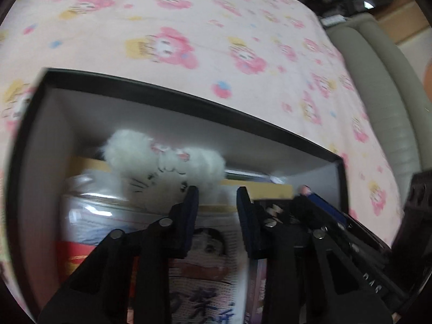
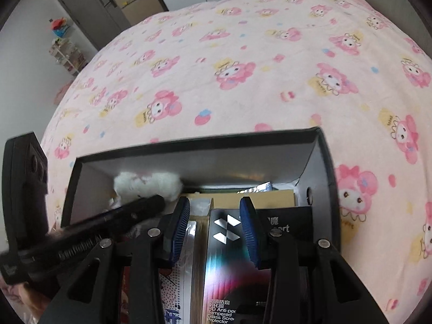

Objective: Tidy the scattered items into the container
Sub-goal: 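Lower the plush into the box beside the bead kit and open the left gripper, then lift the left gripper out of the box and back toward the items, then grasp the beige cloth with the left gripper and lift it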

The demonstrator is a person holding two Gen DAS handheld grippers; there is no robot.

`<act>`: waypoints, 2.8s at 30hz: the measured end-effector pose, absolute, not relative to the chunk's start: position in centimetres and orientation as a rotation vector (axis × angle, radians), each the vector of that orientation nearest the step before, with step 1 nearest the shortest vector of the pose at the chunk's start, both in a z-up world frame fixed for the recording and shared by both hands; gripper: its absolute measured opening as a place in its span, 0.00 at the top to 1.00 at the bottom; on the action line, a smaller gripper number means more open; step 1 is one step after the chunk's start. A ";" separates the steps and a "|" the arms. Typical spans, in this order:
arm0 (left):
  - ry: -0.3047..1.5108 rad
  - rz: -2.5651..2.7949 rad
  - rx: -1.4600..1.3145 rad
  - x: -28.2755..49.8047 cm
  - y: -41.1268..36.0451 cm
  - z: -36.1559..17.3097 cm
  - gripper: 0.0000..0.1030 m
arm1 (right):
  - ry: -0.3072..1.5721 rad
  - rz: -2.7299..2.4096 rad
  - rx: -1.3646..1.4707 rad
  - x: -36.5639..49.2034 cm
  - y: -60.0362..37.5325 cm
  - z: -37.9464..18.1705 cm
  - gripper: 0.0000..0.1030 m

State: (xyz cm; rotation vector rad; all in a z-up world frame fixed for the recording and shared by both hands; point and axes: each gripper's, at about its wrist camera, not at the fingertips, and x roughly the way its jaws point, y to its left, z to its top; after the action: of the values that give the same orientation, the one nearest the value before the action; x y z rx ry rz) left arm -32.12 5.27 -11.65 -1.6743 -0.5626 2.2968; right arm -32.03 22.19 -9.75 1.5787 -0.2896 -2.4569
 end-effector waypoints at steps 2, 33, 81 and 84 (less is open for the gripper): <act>-0.535 2.385 -1.673 -31.6 4.8 -11.0 0.73 | -0.247 -2.461 1.598 -32.0 21.8 -10.1 0.66; -0.437 2.401 -1.409 -28.2 5.1 -5.6 0.47 | -0.204 -2.507 1.548 -30.1 20.8 -7.5 0.60; -0.480 2.747 -1.150 -0.4 -12.0 2.9 0.35 | -0.041 -2.504 1.223 -3.7 5.7 1.1 0.54; -0.544 2.778 -1.174 -0.2 -15.0 1.9 0.35 | -0.004 -2.436 1.230 -4.3 2.5 0.2 0.54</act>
State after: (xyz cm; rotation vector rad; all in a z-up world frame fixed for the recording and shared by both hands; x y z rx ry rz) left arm -0.22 -14.95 1.94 -1.1743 -0.5438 2.7778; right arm -4.25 2.55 0.21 1.2297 -0.0044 -2.4364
